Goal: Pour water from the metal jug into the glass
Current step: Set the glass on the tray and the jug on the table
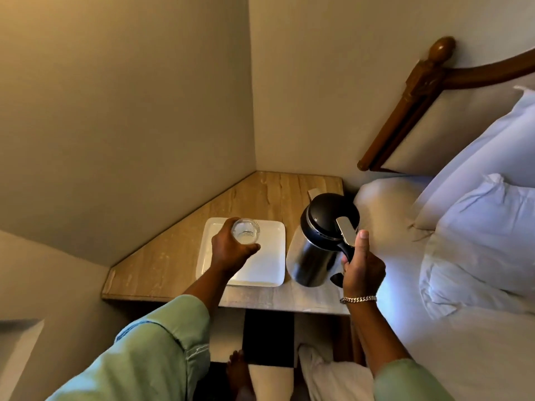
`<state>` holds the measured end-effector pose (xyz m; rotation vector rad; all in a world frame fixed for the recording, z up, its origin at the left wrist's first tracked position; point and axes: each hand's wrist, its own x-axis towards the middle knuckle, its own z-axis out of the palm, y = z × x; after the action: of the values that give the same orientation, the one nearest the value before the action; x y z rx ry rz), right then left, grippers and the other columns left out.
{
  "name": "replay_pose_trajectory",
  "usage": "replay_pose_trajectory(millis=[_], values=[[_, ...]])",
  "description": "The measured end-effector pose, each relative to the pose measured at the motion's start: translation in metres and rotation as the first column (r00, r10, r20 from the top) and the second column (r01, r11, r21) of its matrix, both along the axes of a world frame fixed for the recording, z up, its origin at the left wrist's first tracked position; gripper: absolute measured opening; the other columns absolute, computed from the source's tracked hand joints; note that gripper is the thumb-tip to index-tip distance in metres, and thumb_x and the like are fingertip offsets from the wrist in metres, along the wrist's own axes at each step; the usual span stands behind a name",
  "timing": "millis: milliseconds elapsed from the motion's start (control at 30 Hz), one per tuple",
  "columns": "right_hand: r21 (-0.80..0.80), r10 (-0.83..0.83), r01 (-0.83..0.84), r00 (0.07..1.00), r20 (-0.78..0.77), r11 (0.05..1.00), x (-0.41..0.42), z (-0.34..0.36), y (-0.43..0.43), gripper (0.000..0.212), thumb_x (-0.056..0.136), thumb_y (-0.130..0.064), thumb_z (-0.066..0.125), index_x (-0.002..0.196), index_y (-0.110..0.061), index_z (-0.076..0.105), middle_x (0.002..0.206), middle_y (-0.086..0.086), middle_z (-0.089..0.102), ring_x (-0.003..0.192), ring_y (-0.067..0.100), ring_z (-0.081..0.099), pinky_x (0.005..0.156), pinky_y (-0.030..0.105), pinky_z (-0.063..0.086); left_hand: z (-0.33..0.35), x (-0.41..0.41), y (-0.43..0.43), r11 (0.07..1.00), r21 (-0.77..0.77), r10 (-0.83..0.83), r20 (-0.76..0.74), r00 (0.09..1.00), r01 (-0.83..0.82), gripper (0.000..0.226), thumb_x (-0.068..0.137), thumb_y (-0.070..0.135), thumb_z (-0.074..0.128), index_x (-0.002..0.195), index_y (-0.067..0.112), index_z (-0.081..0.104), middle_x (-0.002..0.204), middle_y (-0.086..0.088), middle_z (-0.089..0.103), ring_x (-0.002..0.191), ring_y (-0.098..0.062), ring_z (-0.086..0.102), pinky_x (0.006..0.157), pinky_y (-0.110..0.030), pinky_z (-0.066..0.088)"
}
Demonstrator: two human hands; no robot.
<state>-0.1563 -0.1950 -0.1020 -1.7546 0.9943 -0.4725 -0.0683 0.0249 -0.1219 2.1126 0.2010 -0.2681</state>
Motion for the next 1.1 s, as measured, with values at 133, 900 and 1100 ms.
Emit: replay_pose_trajectory(millis=[133,900,1100], values=[[0.038,-0.122,0.119,0.989,0.087,0.992,0.007,-0.036,0.012,0.071,0.087,-0.062,0.044,0.061,0.000,0.069,0.051,0.010,0.060,0.046,0.008,0.057,0.052,0.022,0.042,-0.039,0.005,0.001,1.000,0.012,0.018,-0.024,1.000,-0.018,0.074,0.060,0.018,0.089,0.125,0.014,0.055,0.123,-0.007,0.064,0.111,-0.026,0.060,0.095,-0.034,0.047],[0.171,-0.274,0.229,0.907,0.320,0.958,0.008,-0.121,0.024,0.043,0.080,-0.058,0.050,0.052,-0.030,0.067,0.059,-0.023,0.070,0.061,0.005,0.067,0.066,0.036,0.051,-0.146,0.012,-0.001,0.997,-0.001,0.079,-0.012,0.997,-0.079,0.068,0.057,0.024,0.088,0.118,0.026,0.056,0.109,0.010,0.065,0.098,-0.014,0.058,0.087,-0.025,0.044],[0.198,-0.178,0.124,0.942,0.285,0.972,-0.003,-0.115,0.025,0.045,0.080,-0.061,0.048,0.059,-0.030,0.072,0.060,0.001,0.066,0.050,0.006,0.057,0.050,0.024,0.042,-0.143,0.015,-0.003,1.000,0.029,-0.004,-0.088,0.996,0.007,0.078,0.061,0.022,0.088,0.128,0.020,0.046,0.119,0.002,0.060,0.104,-0.017,0.054,0.090,-0.027,0.043]])
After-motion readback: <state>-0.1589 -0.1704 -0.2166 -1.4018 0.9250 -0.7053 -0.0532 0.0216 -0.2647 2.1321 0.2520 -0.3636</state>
